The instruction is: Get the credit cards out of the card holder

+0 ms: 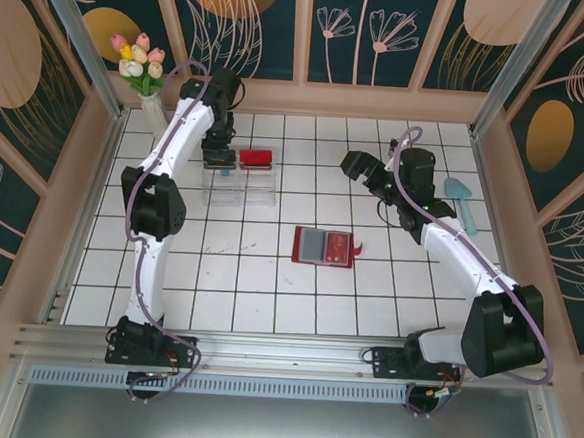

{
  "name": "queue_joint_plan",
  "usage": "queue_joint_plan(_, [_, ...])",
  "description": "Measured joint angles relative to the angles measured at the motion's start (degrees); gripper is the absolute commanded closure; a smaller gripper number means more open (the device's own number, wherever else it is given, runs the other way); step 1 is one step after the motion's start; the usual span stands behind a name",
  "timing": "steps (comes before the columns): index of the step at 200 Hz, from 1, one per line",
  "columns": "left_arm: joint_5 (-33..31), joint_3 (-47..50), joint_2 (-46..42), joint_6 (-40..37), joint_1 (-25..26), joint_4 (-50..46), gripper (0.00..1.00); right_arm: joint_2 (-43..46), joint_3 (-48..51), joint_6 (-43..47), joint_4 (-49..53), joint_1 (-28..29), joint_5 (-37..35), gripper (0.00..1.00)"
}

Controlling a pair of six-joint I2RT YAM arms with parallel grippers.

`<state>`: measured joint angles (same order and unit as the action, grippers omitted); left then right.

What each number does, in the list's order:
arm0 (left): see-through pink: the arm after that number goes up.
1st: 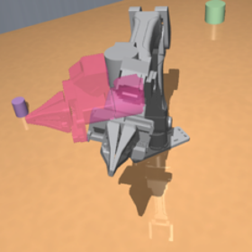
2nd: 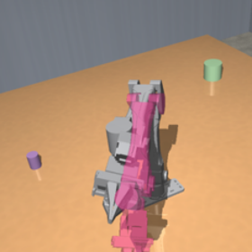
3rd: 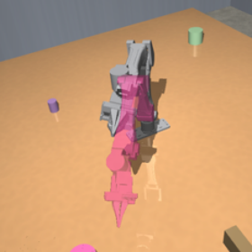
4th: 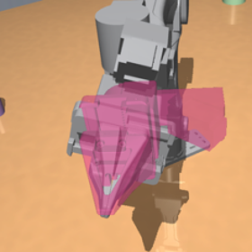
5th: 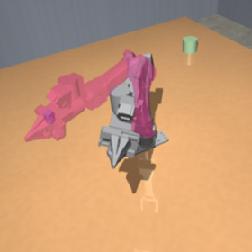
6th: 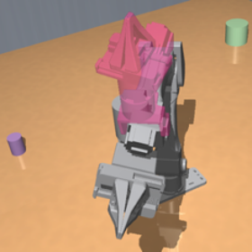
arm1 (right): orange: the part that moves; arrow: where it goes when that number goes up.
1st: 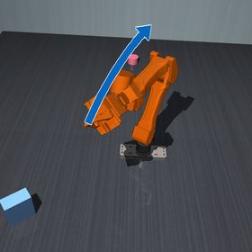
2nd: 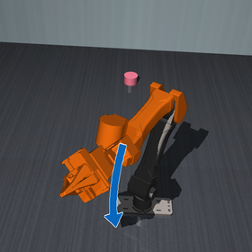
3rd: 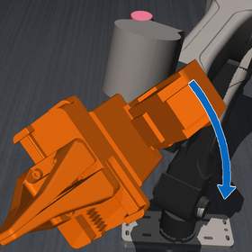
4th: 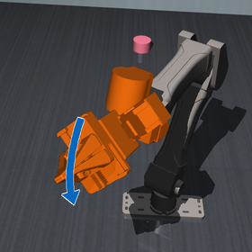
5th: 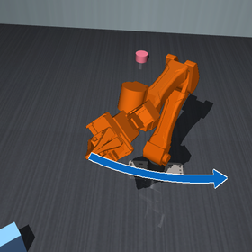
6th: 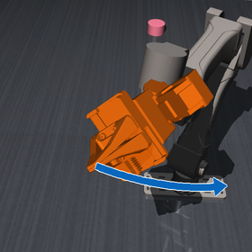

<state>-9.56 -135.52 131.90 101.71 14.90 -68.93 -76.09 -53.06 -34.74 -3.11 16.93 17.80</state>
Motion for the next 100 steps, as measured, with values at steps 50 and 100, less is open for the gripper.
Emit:
queue_joint_plan(50, [1.40, 26.80, -18.78, -20.33, 0.00, 22.99, 0.40, -0.22, 0.00, 1.92, 2.89, 0.74, -1.53, 0.04])
queue_joint_plan(100, [9.64, 55.63, -34.56, -34.73, 1.31, 47.95, 0.31, -0.22, 0.55, 4.94, 8.59, 6.03, -4.92, 0.36])
